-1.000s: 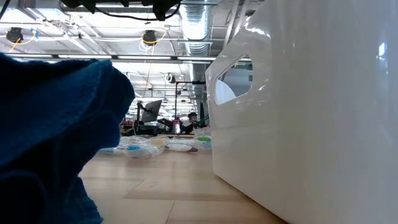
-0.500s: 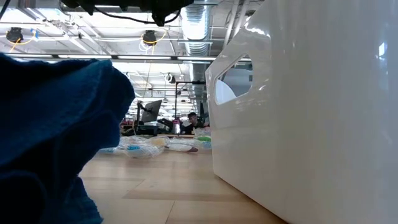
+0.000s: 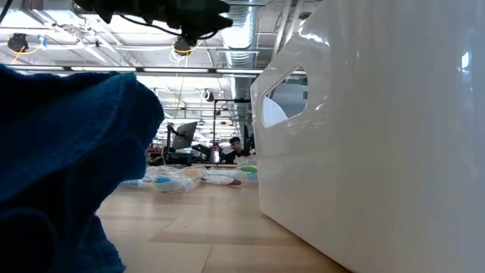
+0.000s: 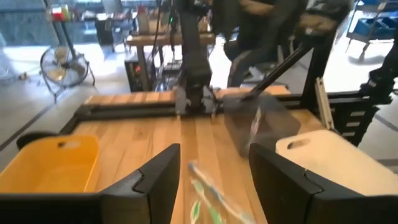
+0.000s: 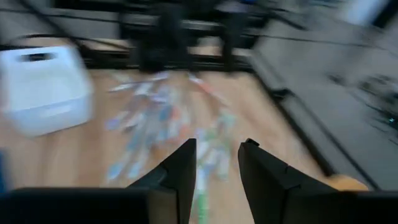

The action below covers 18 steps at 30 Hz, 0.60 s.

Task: Pick & Place Toothbrushes
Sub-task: Put the green toothbrush into the yellow bin

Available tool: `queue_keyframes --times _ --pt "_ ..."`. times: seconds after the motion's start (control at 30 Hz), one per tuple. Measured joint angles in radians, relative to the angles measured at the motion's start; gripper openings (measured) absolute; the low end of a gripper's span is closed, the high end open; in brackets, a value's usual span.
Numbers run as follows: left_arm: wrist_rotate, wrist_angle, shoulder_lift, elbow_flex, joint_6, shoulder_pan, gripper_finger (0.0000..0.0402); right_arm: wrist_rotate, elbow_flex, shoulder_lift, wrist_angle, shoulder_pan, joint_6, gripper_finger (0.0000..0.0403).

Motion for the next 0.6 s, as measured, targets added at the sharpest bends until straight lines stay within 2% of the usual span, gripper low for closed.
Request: queue_keyframes --times 0.1,0.2,0.4,0.6 --pt "0.008 -0.03 0.008 0.0 -0.019 0.01 0.0187 -0.149 -0.058 -0.026 0.085 -0.019 -0.068 0.0113" --pt "0.033 -0.043 0.032 0.0 -0.044 0.025 0.0187 -0.232 -0.112 -0.076 0.186 -0.052 -0.087 0.0113" --pt "0.058 -0.103 0.197 0.059 -0.094 0.036 0.0187 -0.41 -0.273 -0.207 0.374 -0.132 -0.08 0.0113" --pt "0.058 -0.187 0.403 0.159 -0.092 0.03 0.0187 -0.454 -0.42 -0.331 0.572 -0.174 -0.028 0.0113"
